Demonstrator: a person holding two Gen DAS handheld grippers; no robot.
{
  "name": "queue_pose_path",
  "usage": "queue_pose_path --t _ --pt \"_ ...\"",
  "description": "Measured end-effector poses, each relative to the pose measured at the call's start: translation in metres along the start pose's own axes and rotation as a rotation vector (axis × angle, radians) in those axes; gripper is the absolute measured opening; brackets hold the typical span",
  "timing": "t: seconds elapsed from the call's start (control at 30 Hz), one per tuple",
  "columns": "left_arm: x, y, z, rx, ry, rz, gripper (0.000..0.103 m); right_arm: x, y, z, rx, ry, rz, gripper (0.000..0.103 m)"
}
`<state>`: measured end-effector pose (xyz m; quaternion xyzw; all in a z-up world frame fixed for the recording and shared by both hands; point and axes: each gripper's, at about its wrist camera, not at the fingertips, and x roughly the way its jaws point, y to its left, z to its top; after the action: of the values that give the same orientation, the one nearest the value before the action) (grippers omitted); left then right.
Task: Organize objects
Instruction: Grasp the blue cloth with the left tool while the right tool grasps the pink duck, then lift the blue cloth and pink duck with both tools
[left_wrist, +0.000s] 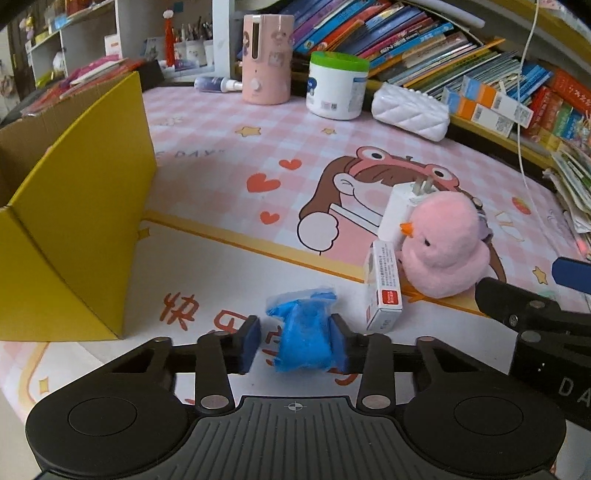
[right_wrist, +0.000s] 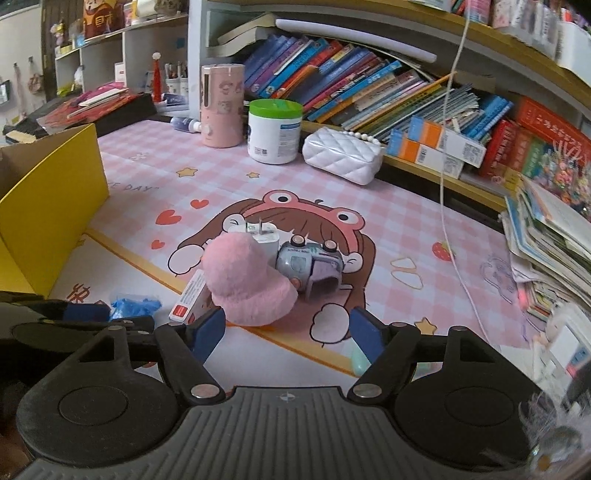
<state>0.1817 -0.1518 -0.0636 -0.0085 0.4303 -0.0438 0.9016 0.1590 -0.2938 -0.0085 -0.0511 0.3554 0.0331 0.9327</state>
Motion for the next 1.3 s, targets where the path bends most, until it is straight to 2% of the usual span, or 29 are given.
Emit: queue_pose_path --t 0.03,0.23,0.43,0.77,0.83,0.9,1.3 --pt "0.001 -0.001 0.000 0.008 -0.004 0.007 0.027 0.003 0.000 0.001 -0.009 0.000 0.008 0.073" --pt "-0.006 0.006 0.003 -0.014 -0.011 0.024 0.025 0.017 0.004 0.008 -0.071 -0.005 0.058 0.072" --pt "-0.022 0.012 0.002 -0.022 -0.026 0.010 0.025 0.036 0.016 0.016 -0.134 0.004 0.083 0.070" --pt "-0.040 0.019 -0.001 0.002 -0.056 0.042 0.025 0.055 0.020 0.021 -0.140 0.006 0.094 0.051" --pt "-0.044 0.021 -0.002 -0.002 -0.063 0.044 0.025 0.053 0.019 0.020 -0.127 -0.004 0.095 0.048" --pt "-0.048 0.023 -0.002 -0.006 -0.074 0.039 0.025 0.046 0.017 0.021 -0.097 -0.018 0.097 0.040" --pt "-0.077 0.033 -0.008 0.001 -0.146 -0.030 0.025 -0.020 0.007 0.012 0.080 -0.080 0.049 0.039"
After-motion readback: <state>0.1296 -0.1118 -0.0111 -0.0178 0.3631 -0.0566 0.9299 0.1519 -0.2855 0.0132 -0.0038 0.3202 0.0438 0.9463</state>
